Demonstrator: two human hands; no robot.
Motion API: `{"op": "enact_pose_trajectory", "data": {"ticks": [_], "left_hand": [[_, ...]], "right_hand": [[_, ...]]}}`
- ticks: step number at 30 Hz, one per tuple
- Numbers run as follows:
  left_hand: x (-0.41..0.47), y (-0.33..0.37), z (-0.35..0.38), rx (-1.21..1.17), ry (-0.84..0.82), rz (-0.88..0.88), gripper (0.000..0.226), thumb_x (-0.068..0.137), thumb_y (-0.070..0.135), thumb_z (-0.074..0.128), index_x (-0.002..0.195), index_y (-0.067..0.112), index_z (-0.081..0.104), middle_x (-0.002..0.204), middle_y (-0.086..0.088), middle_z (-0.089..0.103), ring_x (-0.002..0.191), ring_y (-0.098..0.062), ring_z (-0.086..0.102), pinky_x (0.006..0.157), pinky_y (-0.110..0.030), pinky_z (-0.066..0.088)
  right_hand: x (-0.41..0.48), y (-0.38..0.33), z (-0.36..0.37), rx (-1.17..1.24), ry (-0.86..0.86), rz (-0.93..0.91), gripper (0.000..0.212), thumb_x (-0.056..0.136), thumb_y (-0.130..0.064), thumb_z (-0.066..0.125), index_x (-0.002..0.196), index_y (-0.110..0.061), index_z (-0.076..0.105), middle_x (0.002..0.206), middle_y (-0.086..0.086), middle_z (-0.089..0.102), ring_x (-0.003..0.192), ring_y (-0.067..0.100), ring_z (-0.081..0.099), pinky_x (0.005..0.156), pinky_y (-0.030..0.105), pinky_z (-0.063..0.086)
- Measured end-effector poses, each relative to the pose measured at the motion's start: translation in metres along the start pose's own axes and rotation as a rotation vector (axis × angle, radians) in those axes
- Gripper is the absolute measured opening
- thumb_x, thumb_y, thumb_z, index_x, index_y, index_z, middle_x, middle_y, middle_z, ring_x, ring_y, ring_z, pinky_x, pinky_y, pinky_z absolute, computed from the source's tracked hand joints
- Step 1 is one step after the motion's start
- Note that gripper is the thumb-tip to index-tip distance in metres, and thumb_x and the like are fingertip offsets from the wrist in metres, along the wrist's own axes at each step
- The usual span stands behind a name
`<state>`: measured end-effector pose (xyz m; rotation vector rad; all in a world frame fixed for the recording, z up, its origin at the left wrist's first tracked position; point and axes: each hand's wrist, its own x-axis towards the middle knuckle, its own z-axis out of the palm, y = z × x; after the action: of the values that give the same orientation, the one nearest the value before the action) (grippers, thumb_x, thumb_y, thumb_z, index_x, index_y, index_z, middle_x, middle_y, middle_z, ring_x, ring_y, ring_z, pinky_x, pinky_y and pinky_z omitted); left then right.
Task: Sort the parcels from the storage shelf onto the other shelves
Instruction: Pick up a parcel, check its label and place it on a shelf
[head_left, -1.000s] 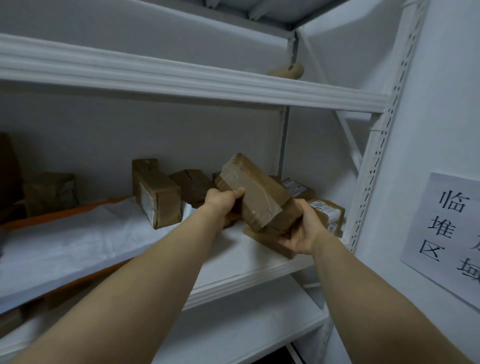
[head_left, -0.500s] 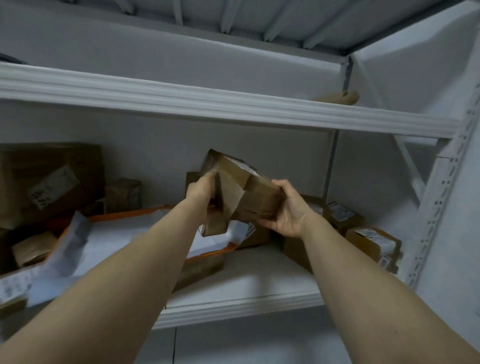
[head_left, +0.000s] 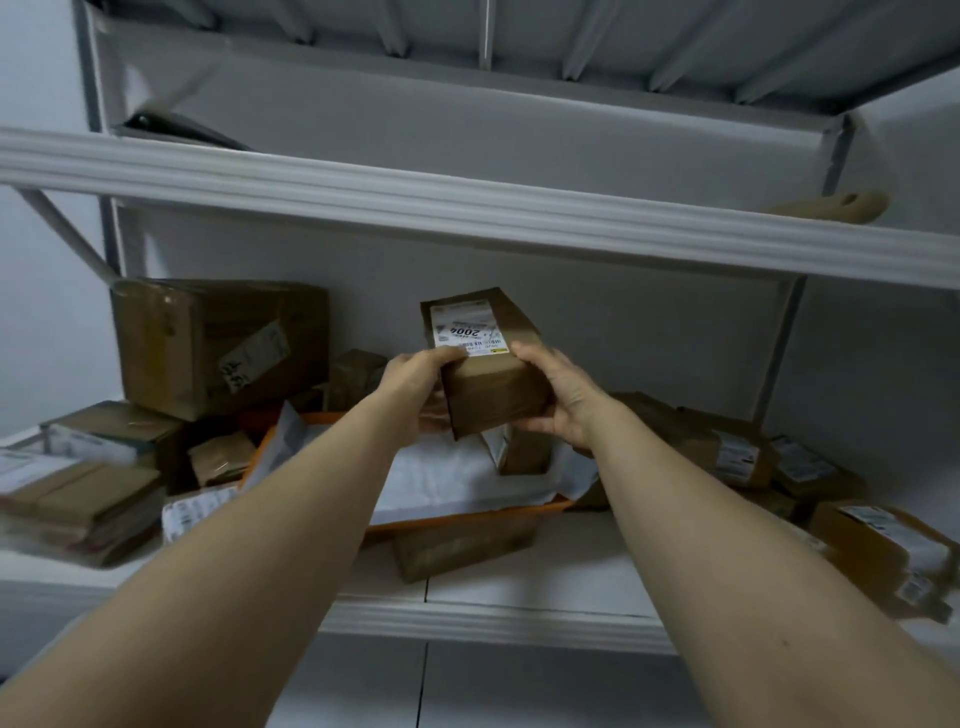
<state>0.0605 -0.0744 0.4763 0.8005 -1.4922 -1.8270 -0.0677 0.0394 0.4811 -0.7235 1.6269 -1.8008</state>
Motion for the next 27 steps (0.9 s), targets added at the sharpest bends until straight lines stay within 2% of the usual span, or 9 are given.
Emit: {"op": "enact_pose_trajectory", "data": {"ticks": [5,7,11,13,15,19,21,24,27], "left_hand": [[0.010,-0.002,-0.021,-0.053,0.046,-0.013,0.032,0.084,0.014,0.066,0.115,0.008,0.057,0.105,-0.012,0.066,0.089,-0.028,0.064,0.073,-0.043,0.057],[0.014,-0.002,-0.030,-0.046,0.048,-0.028,0.030,0.085,0.010,0.065,0.113,0.007,0.058,0.103,-0.012,0.067,0.092,-0.027,0.064,0.072,-0.041,0.057],[0.025,-0.006,-0.043,0.091,0.123,-0.039,0.025,0.092,0.015,0.057,0.114,0.007,0.054,0.091,-0.009,0.060,0.089,-0.025,0.060,0.085,-0.041,0.052],[0.035,-0.012,-0.052,0.185,0.164,-0.030,0.023,0.095,0.016,0.048,0.115,0.006,0.054,0.090,-0.009,0.058,0.077,-0.022,0.055,0.081,-0.037,0.046],[0.040,-0.020,-0.053,0.320,0.192,0.001,0.024,0.097,0.014,0.044,0.116,0.003,0.053,0.093,-0.012,0.056,0.075,-0.020,0.051,0.073,-0.032,0.041],[0.057,-0.038,-0.063,0.692,0.121,0.058,0.009,0.096,0.015,0.048,0.091,0.010,0.054,0.083,-0.005,0.049,0.066,-0.013,0.043,0.060,-0.025,0.037],[0.063,-0.043,-0.069,0.818,0.050,0.045,0.018,0.093,0.014,0.052,0.107,0.010,0.063,0.099,-0.006,0.059,0.082,-0.016,0.053,0.057,-0.020,0.036],[0.068,-0.050,-0.074,1.021,-0.015,-0.023,0.042,0.100,0.015,0.043,0.141,0.006,0.041,0.140,-0.007,0.047,0.114,-0.018,0.051,0.069,-0.023,0.038],[0.079,-0.060,-0.081,1.093,-0.022,-0.070,0.049,0.096,0.034,0.052,0.138,0.008,0.046,0.134,-0.008,0.052,0.118,-0.022,0.052,0.090,-0.027,0.043]], "right_hand": [[0.009,0.005,0.023,-0.045,-0.058,-0.006,0.053,0.080,-0.027,0.075,0.127,-0.031,0.052,0.112,0.005,0.060,0.101,0.027,0.059,0.080,0.048,0.057],[0.014,0.009,0.029,-0.069,-0.063,-0.009,0.062,0.079,-0.026,0.076,0.134,-0.032,0.049,0.117,0.005,0.059,0.101,0.027,0.059,0.083,0.049,0.056],[0.026,0.015,0.045,-0.174,-0.010,-0.120,0.081,0.076,-0.025,0.080,0.144,-0.034,0.037,0.129,-0.001,0.053,0.104,0.020,0.056,0.084,0.043,0.056],[0.038,0.014,0.057,-0.360,0.041,-0.238,0.088,0.072,-0.027,0.083,0.146,-0.030,0.036,0.126,-0.008,0.051,0.110,0.015,0.053,0.096,0.038,0.050],[0.044,0.011,0.061,-0.660,0.106,-0.333,0.095,0.066,-0.044,0.082,0.147,-0.035,0.033,0.132,-0.009,0.052,0.120,0.016,0.051,0.102,0.036,0.045],[0.054,0.009,0.075,-1.212,0.212,-0.284,0.089,0.073,-0.064,0.065,0.148,-0.046,0.019,0.134,0.013,0.046,0.120,0.034,0.049,0.093,0.040,0.047],[0.059,0.013,0.083,-1.356,0.246,-0.268,0.083,0.079,-0.064,0.060,0.148,-0.044,0.019,0.134,0.017,0.045,0.121,0.037,0.047,0.089,0.040,0.046],[0.069,0.025,0.089,-1.451,0.258,-0.204,0.075,0.083,-0.061,0.056,0.147,-0.042,0.021,0.138,0.018,0.042,0.125,0.039,0.040,0.082,0.038,0.043],[0.076,0.036,0.090,-1.476,0.269,-0.167,0.072,0.085,-0.060,0.055,0.146,-0.041,0.023,0.138,0.017,0.040,0.126,0.038,0.038,0.075,0.036,0.037]]}}
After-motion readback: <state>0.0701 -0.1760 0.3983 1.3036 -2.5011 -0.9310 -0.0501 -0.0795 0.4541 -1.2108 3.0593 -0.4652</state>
